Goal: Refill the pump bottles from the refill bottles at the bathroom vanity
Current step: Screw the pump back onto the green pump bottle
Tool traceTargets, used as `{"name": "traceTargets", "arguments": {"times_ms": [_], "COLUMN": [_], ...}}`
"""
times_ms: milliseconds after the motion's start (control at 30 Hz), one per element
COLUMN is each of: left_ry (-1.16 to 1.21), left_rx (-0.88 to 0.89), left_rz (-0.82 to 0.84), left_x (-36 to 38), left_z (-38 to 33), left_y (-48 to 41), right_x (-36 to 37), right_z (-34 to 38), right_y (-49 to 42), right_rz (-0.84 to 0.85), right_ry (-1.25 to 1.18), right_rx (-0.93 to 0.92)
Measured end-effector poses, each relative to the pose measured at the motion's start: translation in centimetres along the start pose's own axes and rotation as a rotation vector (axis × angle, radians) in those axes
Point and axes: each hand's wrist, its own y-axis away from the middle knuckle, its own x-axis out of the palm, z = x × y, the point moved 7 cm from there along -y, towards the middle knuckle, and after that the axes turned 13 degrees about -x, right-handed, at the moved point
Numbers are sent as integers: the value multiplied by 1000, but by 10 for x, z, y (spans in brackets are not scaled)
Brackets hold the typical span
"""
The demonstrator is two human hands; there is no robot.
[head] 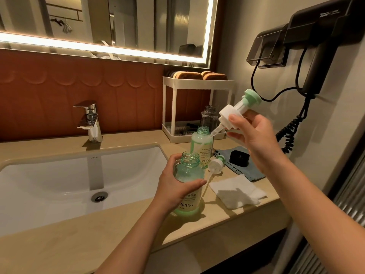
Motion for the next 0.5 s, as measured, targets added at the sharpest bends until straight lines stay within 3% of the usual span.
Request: {"name": "traceTargets", "arguments": {"times_ms": [300, 500], "left_ry": [9, 21], "left_rx": [8, -6], "left_rz": [-9, 13], "left_x": [-1, 1], "left_z": [-1, -1], "left_y": [0, 0], "right_x": [44, 56], "right_z": [-6, -15], "right_y": [15, 21], "right_rz": [350, 491], "right_ry": [209, 312], "right_rx": [-50, -70]}}
